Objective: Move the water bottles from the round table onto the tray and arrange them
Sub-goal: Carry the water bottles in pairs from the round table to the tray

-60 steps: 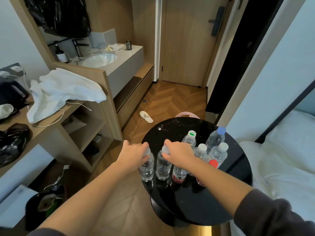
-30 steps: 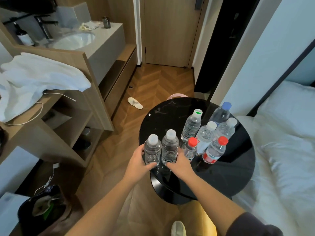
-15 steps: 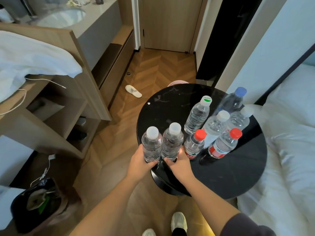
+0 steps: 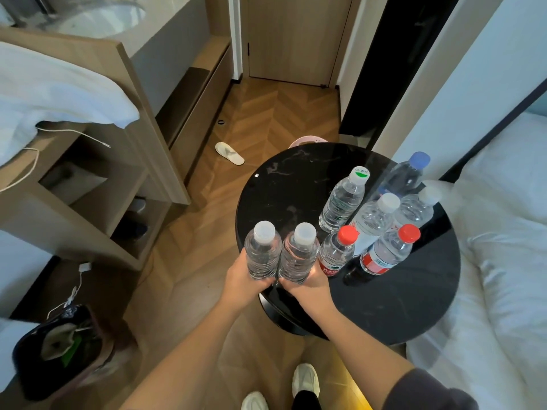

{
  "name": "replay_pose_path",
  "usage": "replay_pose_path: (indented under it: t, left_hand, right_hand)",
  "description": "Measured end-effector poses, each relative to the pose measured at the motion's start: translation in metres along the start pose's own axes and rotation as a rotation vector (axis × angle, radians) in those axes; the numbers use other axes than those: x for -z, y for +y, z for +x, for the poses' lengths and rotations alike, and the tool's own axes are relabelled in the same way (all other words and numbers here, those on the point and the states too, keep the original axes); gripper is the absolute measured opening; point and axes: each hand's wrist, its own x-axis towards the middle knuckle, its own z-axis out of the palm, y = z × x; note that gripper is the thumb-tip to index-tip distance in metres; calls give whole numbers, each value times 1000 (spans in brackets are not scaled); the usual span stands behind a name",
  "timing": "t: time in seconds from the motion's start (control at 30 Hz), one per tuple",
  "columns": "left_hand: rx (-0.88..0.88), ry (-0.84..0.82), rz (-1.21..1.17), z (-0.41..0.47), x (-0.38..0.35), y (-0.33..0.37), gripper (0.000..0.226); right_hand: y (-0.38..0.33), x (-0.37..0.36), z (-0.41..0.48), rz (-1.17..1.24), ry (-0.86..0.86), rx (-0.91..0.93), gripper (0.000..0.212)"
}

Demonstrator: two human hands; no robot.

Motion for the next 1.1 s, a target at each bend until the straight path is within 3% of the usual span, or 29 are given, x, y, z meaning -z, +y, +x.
replay_pose_path:
  t: [0.1,0.3,0.53,0.67,0.83,1.1]
  left_hand:
    - [19,21,-19,-7,5,1,56]
    - [-30,50,-85,-29,41,23,55]
    - [-287,172,-110,-61,118,92,45]
    - [-305,319,-76,-84,147,121,41]
    - [-248,470,-148,-114,171,138,64]
    - [-168,857,-210,-163,218,157,69]
  right_hand:
    - [-8,4,-4,-10,2,2,45]
    - [-47,18,-15,-19,-73,57,49]
    - [-133,21,-32,67,-130,144,64]
    - [-183,18,-40,92,-153,287,66]
    - [-225,-5,-48,202,-250,428,74]
    - [-272,-37,-42,335,-505,499,83]
